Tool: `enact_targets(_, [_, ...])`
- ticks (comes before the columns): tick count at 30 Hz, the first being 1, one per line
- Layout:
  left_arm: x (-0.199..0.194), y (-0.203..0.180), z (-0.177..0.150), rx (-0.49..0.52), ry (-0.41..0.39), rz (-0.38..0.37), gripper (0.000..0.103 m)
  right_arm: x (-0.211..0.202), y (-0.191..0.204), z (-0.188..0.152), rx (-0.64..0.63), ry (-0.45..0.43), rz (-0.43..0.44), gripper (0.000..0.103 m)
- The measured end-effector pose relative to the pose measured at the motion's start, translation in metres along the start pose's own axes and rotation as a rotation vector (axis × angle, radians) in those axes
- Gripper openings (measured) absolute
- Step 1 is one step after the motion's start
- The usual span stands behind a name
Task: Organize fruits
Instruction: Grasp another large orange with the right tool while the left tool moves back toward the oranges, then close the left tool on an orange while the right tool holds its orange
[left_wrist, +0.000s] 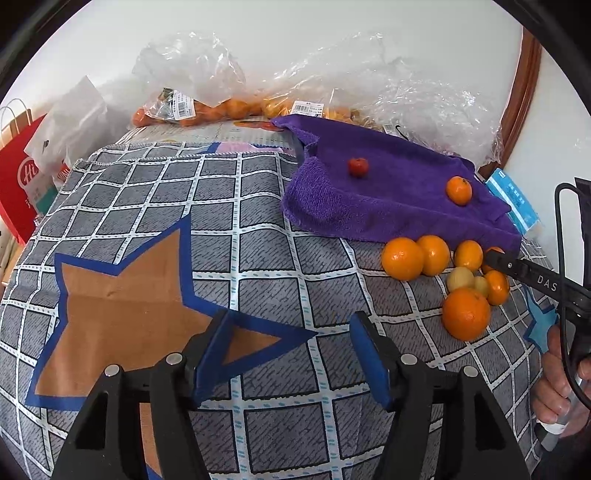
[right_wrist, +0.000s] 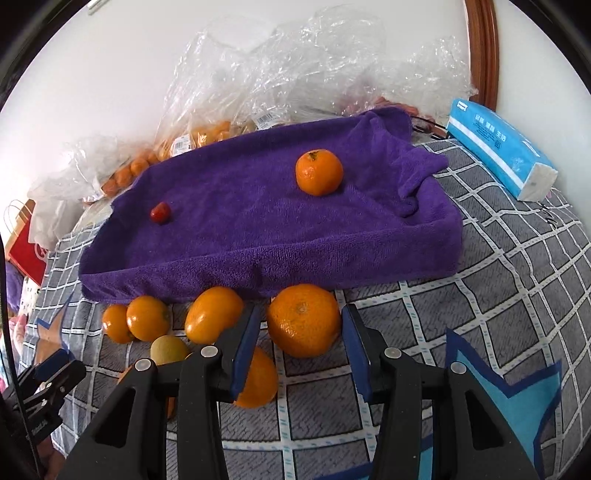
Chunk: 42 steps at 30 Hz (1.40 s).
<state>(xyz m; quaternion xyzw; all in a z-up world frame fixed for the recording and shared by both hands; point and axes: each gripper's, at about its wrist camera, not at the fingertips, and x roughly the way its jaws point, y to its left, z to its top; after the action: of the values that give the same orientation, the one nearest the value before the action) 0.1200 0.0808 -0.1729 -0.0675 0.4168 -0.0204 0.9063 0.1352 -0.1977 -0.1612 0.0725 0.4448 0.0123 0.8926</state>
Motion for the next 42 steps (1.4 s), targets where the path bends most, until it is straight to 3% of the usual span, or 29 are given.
enact_targets(6, [0.0, -0.003, 0.0, 0.013, 0.005, 0.005, 0.067, -0.025, -0.016, -0.005, -0.003, -0.033, -0.032, 0.04])
enact_targets(10, [0.002, -0.007, -0.001, 0.031, 0.012, 0.018, 0.069, -0.043, -0.032, -0.019, -0.012, -0.009, -0.048, 0.04])
enact_targets(13, [0.002, -0.007, 0.0, 0.032, 0.014, 0.014, 0.07, -0.039, -0.039, -0.031, -0.025, 0.026, -0.053, 0.041])
enact_targets(22, [0.002, -0.01, 0.0, 0.068, 0.027, 0.018, 0.071, -0.031, -0.032, -0.043, -0.067, -0.001, -0.113, 0.04])
enact_targets(25, [-0.002, -0.013, 0.002, 0.063, 0.039, -0.01, 0.064, -0.037, -0.031, -0.045, -0.101, -0.034, -0.11, 0.04])
enact_targets(30, [-0.005, -0.036, 0.012, 0.066, 0.028, -0.096, 0.063, -0.037, -0.036, -0.045, -0.098, -0.04, -0.093, 0.04])
enact_targets(34, [0.007, -0.056, 0.025, 0.085, 0.033, -0.096, 0.06, -0.037, -0.033, -0.046, -0.115, -0.034, -0.107, 0.04])
enact_targets(37, [0.016, -0.061, 0.03, 0.083, 0.043, -0.096, 0.052, -0.038, -0.034, -0.047, -0.106, -0.036, -0.114, 0.04])
enact_targets(42, [0.028, -0.067, 0.035, 0.102, 0.06, -0.091, 0.047, -0.037, -0.043, -0.045, -0.07, -0.034, -0.081, 0.04])
